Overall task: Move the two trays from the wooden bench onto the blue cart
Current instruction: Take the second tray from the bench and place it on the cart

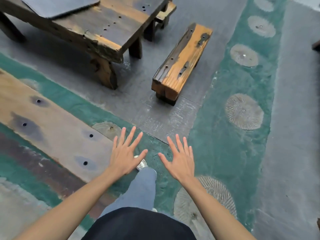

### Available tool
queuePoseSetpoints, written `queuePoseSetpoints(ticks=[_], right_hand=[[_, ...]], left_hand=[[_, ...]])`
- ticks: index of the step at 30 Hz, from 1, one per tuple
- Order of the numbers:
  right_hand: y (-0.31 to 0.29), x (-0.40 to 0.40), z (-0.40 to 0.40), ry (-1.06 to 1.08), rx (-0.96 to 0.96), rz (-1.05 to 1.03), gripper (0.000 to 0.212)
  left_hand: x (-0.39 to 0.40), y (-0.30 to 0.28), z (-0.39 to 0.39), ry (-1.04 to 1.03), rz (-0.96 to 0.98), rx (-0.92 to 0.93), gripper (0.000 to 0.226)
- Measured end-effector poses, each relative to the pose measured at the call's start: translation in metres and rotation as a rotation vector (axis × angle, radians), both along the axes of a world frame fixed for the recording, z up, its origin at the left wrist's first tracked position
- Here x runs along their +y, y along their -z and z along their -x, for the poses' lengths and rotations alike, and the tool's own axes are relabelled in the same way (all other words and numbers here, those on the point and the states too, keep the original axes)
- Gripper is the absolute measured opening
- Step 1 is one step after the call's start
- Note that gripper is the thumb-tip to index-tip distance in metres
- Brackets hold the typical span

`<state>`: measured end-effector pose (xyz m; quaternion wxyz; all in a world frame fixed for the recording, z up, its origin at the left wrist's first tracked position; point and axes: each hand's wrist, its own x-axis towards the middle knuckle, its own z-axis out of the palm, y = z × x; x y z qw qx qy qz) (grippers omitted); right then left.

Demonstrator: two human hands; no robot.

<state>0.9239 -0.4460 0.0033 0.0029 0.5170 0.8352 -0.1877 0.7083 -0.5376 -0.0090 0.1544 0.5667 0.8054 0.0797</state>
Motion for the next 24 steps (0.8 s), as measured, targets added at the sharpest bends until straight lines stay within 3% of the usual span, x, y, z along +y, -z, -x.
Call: queuePoseSetpoints(ticks=[3,11,24], right_hand=[[0.003,0.049,0.039,-0.144,-0.027,-0.062,0.077],[-0.013,0.177,0.152,-0.262,-0.031,-0.076,0.075],[-0.025,0.303,0.364,-0.55,0.028,-0.127,0.071]], left_hand=[[0.037,0.009,0.027,-0.043,0.016,0.032,0.075],[0.145,0.005,0.124,-0.201,0.006,0.013,0.076],[0.206,-0.016,0.29,-0.544,-0.034,0.013,0.074]])
